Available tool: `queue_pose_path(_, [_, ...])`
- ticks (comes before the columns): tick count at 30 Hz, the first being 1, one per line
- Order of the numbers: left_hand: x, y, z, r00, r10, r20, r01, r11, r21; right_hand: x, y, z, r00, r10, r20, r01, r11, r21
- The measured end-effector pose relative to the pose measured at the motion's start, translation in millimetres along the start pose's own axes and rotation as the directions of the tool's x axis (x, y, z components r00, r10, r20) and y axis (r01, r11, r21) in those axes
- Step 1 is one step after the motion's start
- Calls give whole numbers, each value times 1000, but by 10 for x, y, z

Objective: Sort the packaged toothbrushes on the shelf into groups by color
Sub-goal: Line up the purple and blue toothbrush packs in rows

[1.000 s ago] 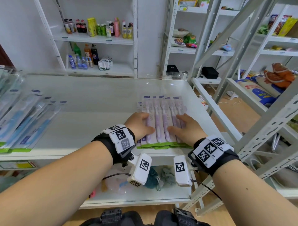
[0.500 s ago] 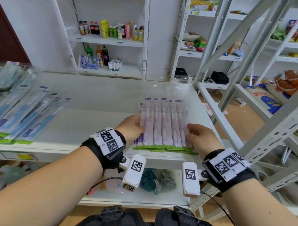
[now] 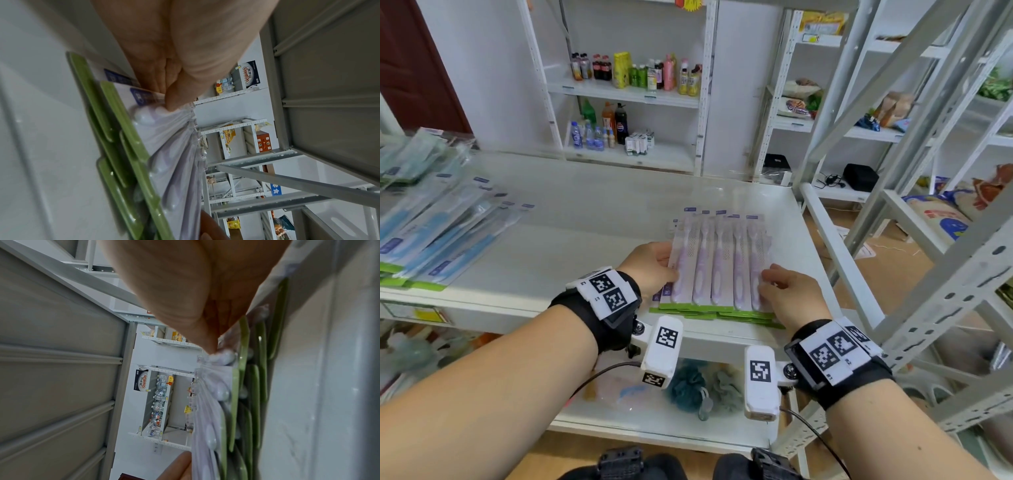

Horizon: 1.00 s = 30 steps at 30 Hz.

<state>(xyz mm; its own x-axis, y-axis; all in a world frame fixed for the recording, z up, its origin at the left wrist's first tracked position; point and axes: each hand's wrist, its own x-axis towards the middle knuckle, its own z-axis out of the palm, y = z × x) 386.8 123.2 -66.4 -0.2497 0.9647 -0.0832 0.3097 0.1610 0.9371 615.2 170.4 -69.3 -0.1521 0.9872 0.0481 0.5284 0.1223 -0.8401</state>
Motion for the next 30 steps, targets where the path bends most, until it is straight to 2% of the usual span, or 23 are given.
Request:
queue_pose_path(5, [93, 56, -5, 1000, 8, 10, -9, 998, 58, 124, -42, 0, 996, 76, 56, -77, 997, 14])
queue_pose_path(11, [358, 104, 13, 999, 16, -29, -12, 992, 126, 350, -84, 20, 996, 88, 14, -88, 996, -29])
queue_pose_path(17, [773, 162, 44, 1000, 13, -22, -9, 986, 167, 763, -88, 50, 983, 184, -1, -183, 980, 72])
queue_pose_path(27, [1491, 316, 86, 1000, -11, -14, 14, 967, 256, 1520, -84, 64, 972, 233, -12, -231, 969, 83])
queue_pose_path(30, [1662, 327, 100, 1000, 2, -9, 0, 972, 235, 1696, -89, 59, 971, 241, -8, -240, 969, 61])
